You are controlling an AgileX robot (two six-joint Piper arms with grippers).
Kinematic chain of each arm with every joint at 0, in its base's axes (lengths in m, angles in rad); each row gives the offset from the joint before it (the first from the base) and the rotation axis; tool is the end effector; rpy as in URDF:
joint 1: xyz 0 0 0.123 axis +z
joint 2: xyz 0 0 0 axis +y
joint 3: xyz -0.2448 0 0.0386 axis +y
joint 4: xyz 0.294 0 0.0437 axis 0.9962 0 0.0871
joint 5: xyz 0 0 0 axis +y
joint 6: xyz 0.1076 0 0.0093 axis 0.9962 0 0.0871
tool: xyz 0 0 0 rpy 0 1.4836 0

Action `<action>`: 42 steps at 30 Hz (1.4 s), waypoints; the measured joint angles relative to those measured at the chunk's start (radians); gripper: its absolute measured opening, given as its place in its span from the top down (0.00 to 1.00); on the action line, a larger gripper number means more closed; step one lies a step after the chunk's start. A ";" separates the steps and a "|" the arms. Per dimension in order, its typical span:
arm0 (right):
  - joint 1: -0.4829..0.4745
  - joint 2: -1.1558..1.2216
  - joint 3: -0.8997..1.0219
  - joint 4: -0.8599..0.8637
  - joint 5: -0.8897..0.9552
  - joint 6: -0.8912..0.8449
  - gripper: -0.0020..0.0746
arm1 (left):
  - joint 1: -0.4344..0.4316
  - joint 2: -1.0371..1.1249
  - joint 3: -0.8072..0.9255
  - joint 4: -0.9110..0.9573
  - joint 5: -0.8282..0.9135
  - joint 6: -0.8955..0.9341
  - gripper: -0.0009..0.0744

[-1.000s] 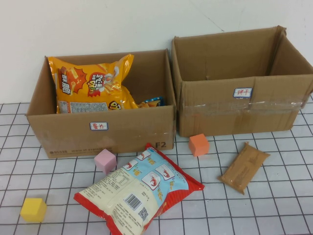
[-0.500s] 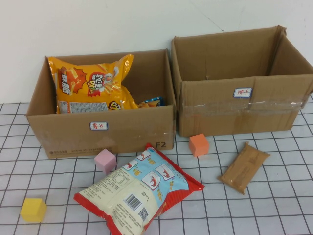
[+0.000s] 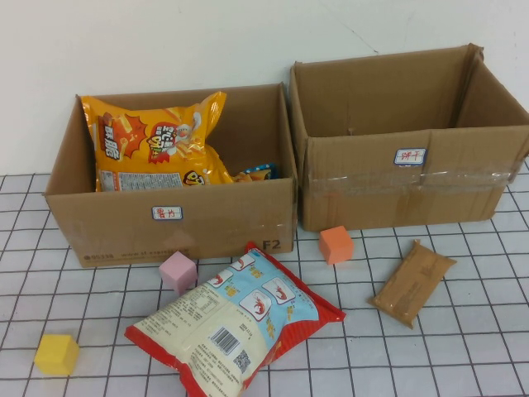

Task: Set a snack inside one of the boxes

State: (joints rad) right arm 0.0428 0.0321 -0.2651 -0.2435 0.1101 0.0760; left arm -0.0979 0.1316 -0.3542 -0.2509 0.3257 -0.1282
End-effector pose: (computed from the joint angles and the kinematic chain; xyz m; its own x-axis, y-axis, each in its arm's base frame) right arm 0.1381 0.0030 0.3026 0.2114 -0.1564 -0.9648 0.0183 0.9876 -0.1560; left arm 0.1456 -0.0229 0.3001 -0.0692 -0.3521 -0.9334 0.1625 0.9192 -0.3587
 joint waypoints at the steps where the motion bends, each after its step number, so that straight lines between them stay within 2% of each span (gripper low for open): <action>1: 0.000 0.023 -0.002 0.003 0.040 0.000 0.97 | 0.000 0.033 -0.005 -0.006 0.049 -0.004 0.99; 4: 0.000 0.105 -0.002 0.066 0.158 0.000 0.97 | 0.000 0.122 0.000 -0.014 0.148 -0.013 0.99; 6: 0.000 0.166 -0.002 0.126 0.211 -0.020 0.97 | 0.000 0.167 0.013 -0.017 0.155 -0.013 0.99; 11: 0.000 0.318 -0.002 0.293 0.246 -0.247 0.97 | 0.000 0.274 0.069 -0.039 0.133 -0.024 0.99; 14: 0.000 0.375 -0.002 0.396 0.274 -0.393 0.97 | 0.000 0.332 0.091 -0.150 0.111 -0.028 0.99; 17: 0.000 0.429 -0.002 0.464 0.322 -0.542 0.97 | 0.000 0.390 0.091 -0.370 0.046 0.026 0.95; 19: 0.000 0.458 -0.002 0.497 0.344 -0.611 0.97 | 0.000 0.423 0.091 -0.542 0.002 0.115 0.83; 21: 0.000 0.477 -0.002 0.527 0.351 -0.653 0.97 | 0.000 0.461 0.091 -0.726 -0.034 0.232 0.64; 23: 0.000 0.484 -0.002 0.562 0.351 -0.686 0.97 | 0.000 0.507 0.091 -0.909 -0.040 0.340 0.39; 24: 0.000 0.486 -0.002 0.603 0.351 -0.733 0.97 | 0.000 0.564 0.091 -1.060 -0.034 0.431 0.21; 27: 0.000 0.486 -0.002 0.668 0.358 -0.802 0.97 | 0.000 0.683 0.091 -1.245 -0.009 0.580 0.11; 31: 0.000 0.486 -0.002 0.741 0.374 -0.881 0.97 | 0.000 0.859 0.091 -1.417 -0.001 0.838 0.09; 33: 0.000 0.486 -0.002 0.758 0.382 -0.909 0.97 | 0.000 0.944 0.083 -1.441 -0.010 0.890 0.10; 42: 0.000 0.488 -0.002 0.783 0.380 -0.936 0.97 | 0.000 1.269 -0.095 -1.459 0.089 0.942 0.11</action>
State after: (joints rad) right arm 0.0428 0.5203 -0.2676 0.5400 0.4905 -0.8603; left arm -0.0979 1.4011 -0.4497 -1.7101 0.4147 0.8141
